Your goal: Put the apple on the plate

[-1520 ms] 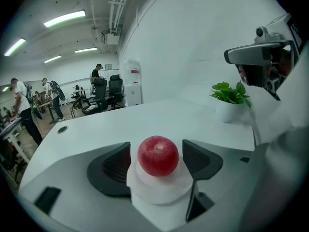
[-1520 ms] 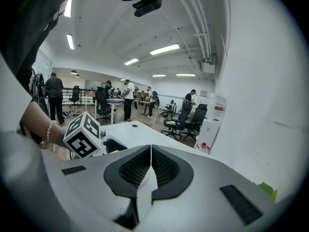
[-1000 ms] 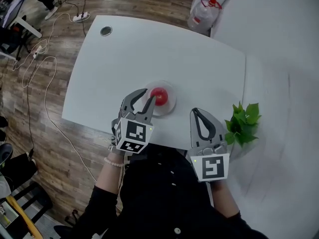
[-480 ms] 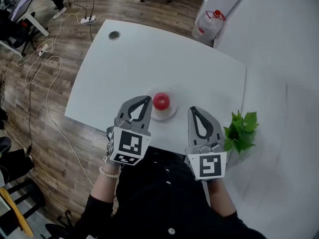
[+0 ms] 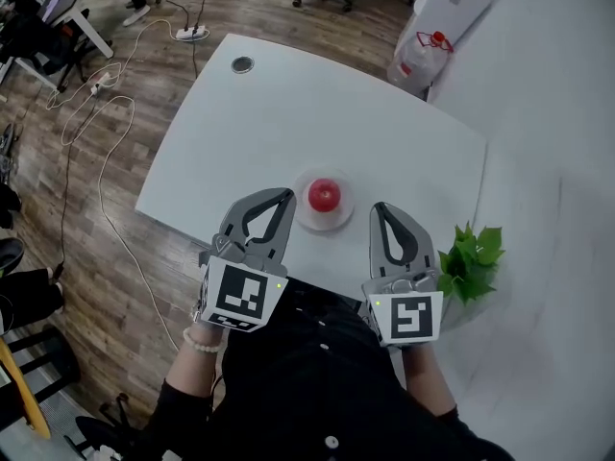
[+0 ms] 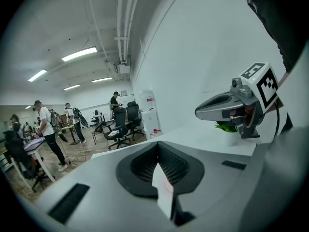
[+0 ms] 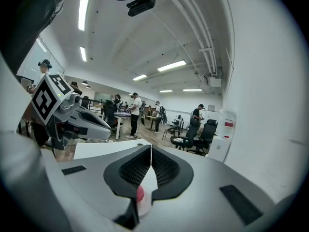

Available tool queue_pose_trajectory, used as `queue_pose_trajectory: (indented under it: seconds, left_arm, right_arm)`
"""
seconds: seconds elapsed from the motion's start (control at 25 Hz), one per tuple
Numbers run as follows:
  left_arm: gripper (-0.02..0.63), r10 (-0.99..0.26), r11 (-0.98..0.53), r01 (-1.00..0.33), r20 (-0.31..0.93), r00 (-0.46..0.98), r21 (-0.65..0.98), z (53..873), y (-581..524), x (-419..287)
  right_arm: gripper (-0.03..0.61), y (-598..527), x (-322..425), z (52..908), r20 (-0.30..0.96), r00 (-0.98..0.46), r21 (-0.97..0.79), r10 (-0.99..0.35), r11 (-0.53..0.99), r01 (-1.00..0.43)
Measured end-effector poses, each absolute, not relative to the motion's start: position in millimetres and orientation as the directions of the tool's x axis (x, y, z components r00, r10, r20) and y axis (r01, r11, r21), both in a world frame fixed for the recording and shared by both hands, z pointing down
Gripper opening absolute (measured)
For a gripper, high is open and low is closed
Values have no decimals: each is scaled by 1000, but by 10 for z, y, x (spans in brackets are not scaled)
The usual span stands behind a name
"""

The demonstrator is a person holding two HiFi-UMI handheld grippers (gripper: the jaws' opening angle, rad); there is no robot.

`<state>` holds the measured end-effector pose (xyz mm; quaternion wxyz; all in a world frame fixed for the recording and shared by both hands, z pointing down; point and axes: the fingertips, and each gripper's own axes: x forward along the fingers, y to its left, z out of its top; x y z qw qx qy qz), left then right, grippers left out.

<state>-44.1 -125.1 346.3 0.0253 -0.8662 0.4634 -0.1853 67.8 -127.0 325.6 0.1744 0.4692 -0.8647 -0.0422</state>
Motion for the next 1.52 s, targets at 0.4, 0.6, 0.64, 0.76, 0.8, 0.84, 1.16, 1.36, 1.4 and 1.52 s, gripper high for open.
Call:
queue_pose_trajectory:
  seconds: [0.4, 0.6, 0.64, 0.76, 0.8, 0.84, 1.16, 1.36, 1.4, 1.52]
  left_arm:
    - [14, -853, -497, -845, 286, 435, -197, 3365, -1130, -634]
    - [14, -866, -469, -867, 282, 414, -168, 3308, -1127, -712]
    - [14, -864, -476, -861, 277, 421, -179, 3305, -1129, -716]
    - [14, -863, -474, -865, 280, 420, -166, 3316, -1131, -714]
    - [14, -864, -470, -869, 283, 417, -156, 3317, -1128, -714]
    - [14, -863, -472, -868, 283, 419, -154, 3316, -1127, -711]
    - [14, -854, -486, -863, 284, 436, -138, 3331, -1109, -689]
    - [14, -848, -501, -853, 280, 450, -146, 3357, -1098, -687]
    - [14, -848, -500, -854, 281, 449, -144, 3364, -1097, -687]
    - [14, -840, -526, -830, 268, 473, -183, 3386, -1096, -669]
  right_arm:
    - [42, -1268, 543, 3215, 247, -535, 246, -808, 586, -772]
    - [41, -1239, 489, 3221, 267, -538, 252, -800, 596, -762]
    - [42, -1235, 478, 3222, 269, -539, 255, -798, 599, -759]
    - [43, -1236, 463, 3212, 261, -543, 264, -798, 600, -755]
    - [43, -1235, 460, 3208, 259, -543, 263, -799, 599, -756]
    - [42, -1232, 456, 3208, 259, -542, 262, -799, 598, -757]
    - [41, -1184, 419, 3236, 279, -540, 272, -794, 605, -748]
    - [42, -1171, 399, 3240, 277, -542, 272, -793, 606, -748]
    - [42, -1168, 399, 3247, 279, -542, 272, -793, 607, -747]
    - [41, -1158, 392, 3265, 279, -544, 270, -791, 609, -746]
